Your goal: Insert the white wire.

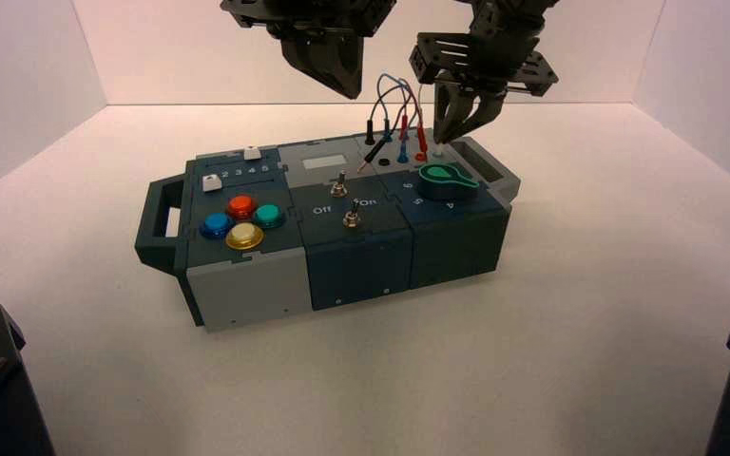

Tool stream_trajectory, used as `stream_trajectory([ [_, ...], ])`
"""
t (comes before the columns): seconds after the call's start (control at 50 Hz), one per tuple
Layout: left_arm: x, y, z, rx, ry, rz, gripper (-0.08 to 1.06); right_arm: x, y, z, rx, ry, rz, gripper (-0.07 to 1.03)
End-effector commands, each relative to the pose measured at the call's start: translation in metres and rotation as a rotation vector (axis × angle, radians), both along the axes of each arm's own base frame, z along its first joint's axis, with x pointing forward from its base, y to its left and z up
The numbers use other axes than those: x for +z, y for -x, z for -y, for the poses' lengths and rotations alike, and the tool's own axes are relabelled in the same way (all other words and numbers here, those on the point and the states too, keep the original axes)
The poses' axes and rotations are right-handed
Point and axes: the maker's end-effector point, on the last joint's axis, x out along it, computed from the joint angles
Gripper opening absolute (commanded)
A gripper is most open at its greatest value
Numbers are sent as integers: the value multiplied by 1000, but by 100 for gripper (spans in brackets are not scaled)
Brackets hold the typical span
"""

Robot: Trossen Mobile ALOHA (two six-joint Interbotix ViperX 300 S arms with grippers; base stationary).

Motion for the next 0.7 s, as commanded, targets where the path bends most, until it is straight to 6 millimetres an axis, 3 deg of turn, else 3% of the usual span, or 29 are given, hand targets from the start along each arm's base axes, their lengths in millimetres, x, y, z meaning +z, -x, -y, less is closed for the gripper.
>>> stream_trajectory([
  [0.02,14,-6,3,3,31,32,-3,-2,0,-10,20,-5,7,-2],
  [0.16,14,-6,3,3,29,32,-3,-5,0,-11,31,2,7,-2],
  [0.38,15,-5,2,0,28,33,-3,19,-6,-13,47,-17,74,0],
  [0.52,15,-4,1,0,27,34,-3,30,-9,-13,57,-18,103,13],
  [0.6,16,-4,0,1,28,35,-3,30,-10,-13,61,-16,106,15],
  [0.7,17,-7,0,-3,29,45,-3,28,-10,-13,64,-10,102,25],
])
